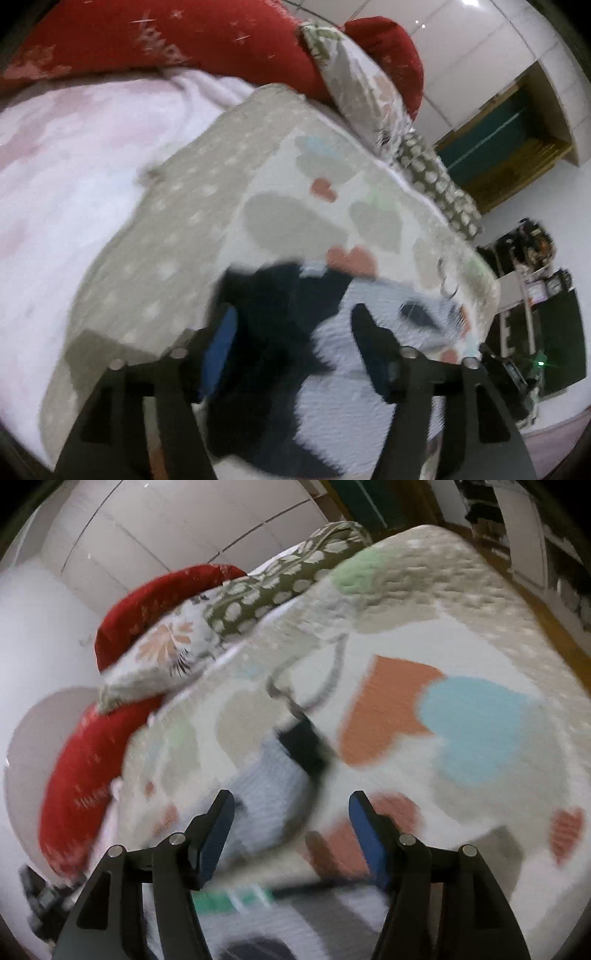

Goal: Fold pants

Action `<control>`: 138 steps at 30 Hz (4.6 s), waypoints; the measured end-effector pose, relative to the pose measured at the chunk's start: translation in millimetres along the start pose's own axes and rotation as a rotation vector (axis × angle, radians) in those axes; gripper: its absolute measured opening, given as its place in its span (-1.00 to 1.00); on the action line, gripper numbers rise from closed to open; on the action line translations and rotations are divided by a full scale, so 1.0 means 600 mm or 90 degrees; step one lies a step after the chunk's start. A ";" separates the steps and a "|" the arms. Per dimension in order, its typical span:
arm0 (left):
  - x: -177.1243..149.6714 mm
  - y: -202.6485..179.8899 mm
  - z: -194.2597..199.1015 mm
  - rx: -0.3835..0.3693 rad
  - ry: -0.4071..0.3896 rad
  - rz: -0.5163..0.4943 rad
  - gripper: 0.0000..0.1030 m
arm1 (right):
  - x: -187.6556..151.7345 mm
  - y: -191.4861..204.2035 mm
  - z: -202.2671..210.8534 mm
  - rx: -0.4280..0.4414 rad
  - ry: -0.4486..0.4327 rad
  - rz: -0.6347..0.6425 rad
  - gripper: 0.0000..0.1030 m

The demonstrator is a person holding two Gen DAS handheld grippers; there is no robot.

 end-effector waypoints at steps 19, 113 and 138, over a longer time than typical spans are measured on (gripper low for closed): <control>-0.195 -0.003 -0.072 0.110 0.075 -0.095 -0.69 | -0.155 -0.072 0.030 -0.054 0.023 -0.002 -0.71; -0.218 0.010 0.110 0.061 -0.015 -0.123 0.03 | -0.258 -0.089 0.152 -0.020 0.028 0.020 -0.67; -0.059 -0.125 -0.227 0.040 0.208 -0.374 0.37 | -0.098 0.088 -0.131 -0.103 0.204 0.449 0.29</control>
Point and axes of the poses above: each gripper's, at about its wrist camera, not at the fingertips, and z roughly against the way its jaws point, y to its left, x to its top, the point moved 8 cm from there along -z, roughly the way its jaws point, and after that the axes turned 4 degrees about z, right-handed, at the moved point
